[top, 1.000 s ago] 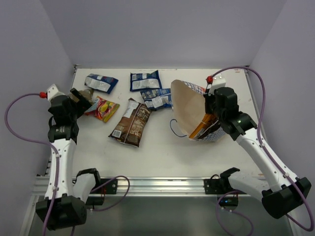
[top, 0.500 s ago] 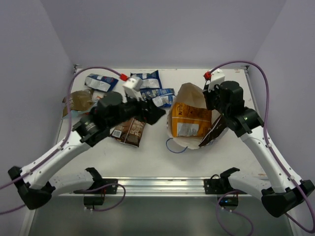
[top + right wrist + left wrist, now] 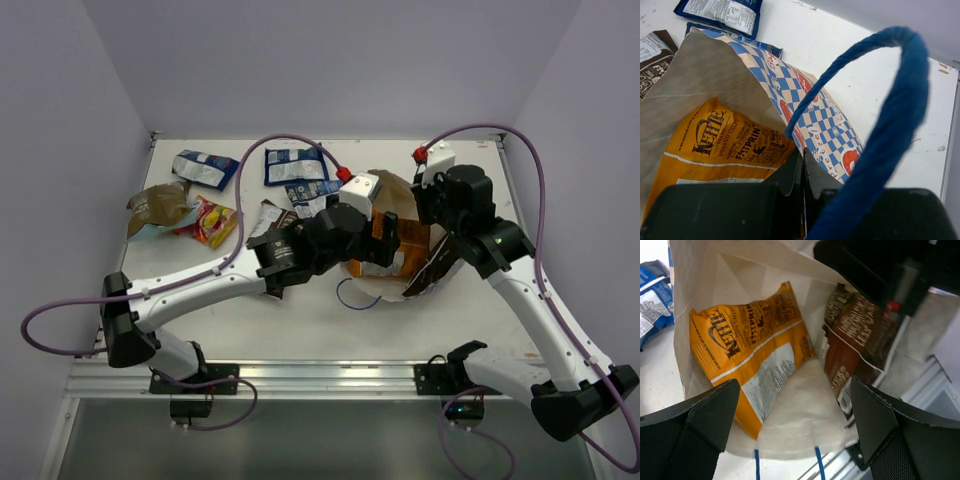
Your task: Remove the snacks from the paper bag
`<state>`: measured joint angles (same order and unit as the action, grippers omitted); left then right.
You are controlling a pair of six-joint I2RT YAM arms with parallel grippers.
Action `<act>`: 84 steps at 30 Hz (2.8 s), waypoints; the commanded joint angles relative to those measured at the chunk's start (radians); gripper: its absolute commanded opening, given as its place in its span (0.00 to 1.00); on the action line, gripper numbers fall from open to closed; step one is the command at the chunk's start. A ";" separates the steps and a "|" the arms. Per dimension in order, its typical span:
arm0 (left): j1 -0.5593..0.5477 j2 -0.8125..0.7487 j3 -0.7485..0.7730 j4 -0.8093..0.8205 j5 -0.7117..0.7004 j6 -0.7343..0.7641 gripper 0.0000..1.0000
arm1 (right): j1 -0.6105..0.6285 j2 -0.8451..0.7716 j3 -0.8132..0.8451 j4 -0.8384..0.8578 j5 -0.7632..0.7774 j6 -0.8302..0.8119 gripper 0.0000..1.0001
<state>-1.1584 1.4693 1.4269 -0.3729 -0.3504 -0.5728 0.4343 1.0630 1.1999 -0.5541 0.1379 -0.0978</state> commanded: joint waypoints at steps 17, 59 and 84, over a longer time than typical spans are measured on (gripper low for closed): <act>0.003 0.296 0.221 -0.278 -0.269 -0.200 1.00 | 0.011 -0.031 -0.063 0.086 -0.010 0.032 0.00; 0.279 -0.107 0.606 -0.385 -0.275 0.068 0.00 | -0.012 0.043 -0.154 0.111 0.259 0.089 0.00; 0.851 0.088 0.187 0.185 -0.001 0.137 0.00 | -0.032 0.006 -0.115 0.074 0.167 0.122 0.00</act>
<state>-0.3370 1.5723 1.6600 -0.5056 -0.4217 -0.4702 0.4034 1.0973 1.0561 -0.4637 0.3420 0.0120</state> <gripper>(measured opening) 0.027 0.010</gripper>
